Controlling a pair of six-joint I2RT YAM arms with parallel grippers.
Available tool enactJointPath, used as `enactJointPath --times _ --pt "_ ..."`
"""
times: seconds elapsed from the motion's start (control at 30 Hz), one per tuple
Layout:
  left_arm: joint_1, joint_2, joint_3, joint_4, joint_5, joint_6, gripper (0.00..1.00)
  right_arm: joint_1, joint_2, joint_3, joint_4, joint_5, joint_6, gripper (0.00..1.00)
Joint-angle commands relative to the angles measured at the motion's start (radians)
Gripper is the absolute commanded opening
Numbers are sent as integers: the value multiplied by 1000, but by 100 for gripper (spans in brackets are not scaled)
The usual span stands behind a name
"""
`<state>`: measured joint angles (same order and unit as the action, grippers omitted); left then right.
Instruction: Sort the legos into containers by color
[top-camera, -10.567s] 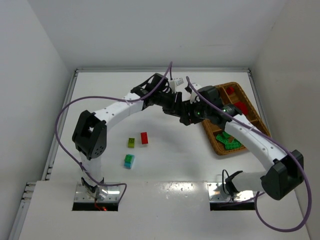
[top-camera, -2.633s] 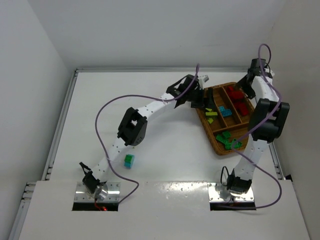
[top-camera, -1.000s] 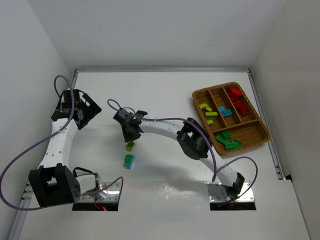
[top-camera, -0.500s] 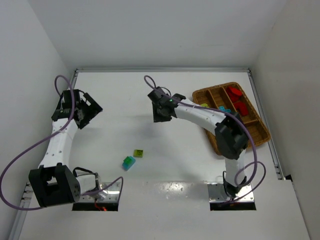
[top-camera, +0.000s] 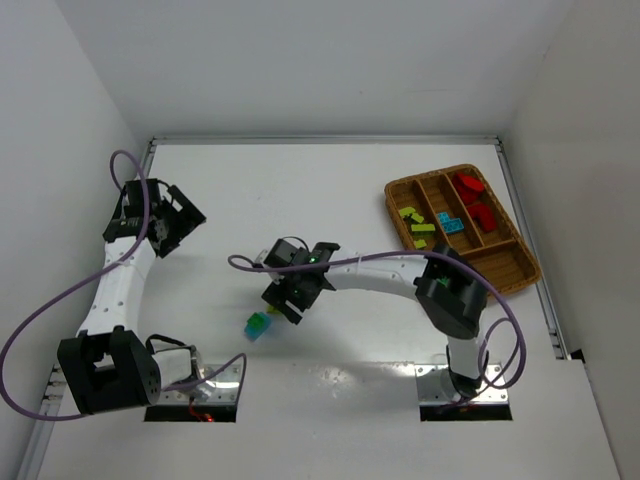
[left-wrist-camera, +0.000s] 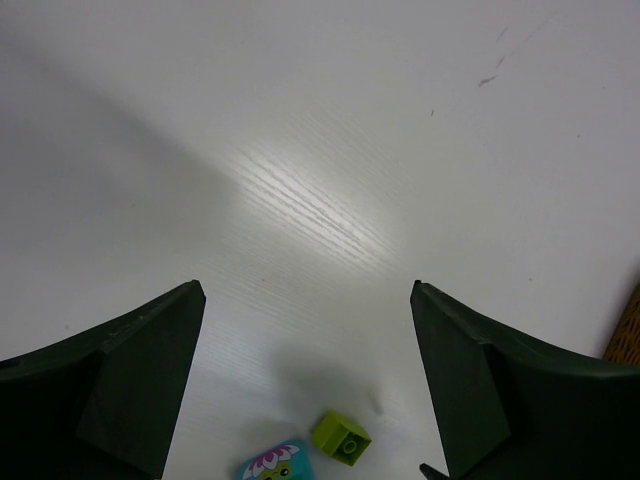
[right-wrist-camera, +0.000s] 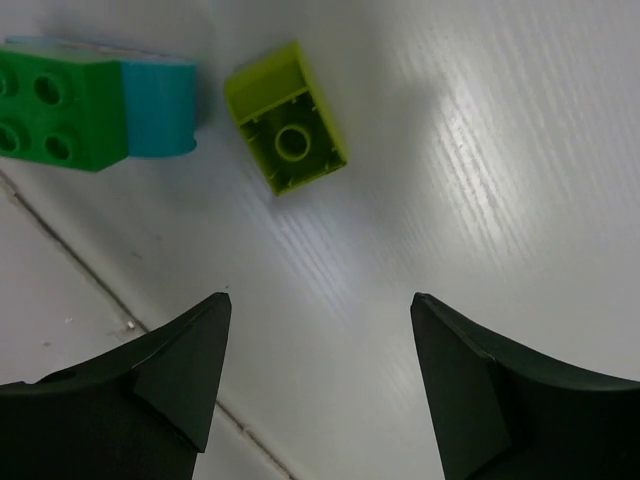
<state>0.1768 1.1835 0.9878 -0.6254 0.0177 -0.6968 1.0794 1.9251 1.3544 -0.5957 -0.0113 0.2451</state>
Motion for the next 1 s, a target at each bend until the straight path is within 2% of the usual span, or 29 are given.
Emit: enactJointPath --times 0.0,0.27,0.53,0.73,0.8,0.9,0.93,0.97 --pt "10 -1 -5 23 10 2 90 -15 35 26 71 -4 -69 74" --pt "20 -1 5 23 10 2 90 -6 136 80 175 -6 -87 71" --pt "20 8 5 23 21 2 90 -15 169 66 283 4 -37 64" --pt "20 8 5 23 21 2 90 -15 215 117 261 -6 -46 59" --pt "20 8 5 23 21 2 90 -15 215 117 270 -6 -46 54" --pt "20 18 5 23 21 2 89 -27 189 97 270 8 -21 38" --pt "20 18 5 23 21 2 89 -36 175 97 281 40 8 29" --pt "20 18 5 23 21 2 89 -61 158 80 281 63 22 25"
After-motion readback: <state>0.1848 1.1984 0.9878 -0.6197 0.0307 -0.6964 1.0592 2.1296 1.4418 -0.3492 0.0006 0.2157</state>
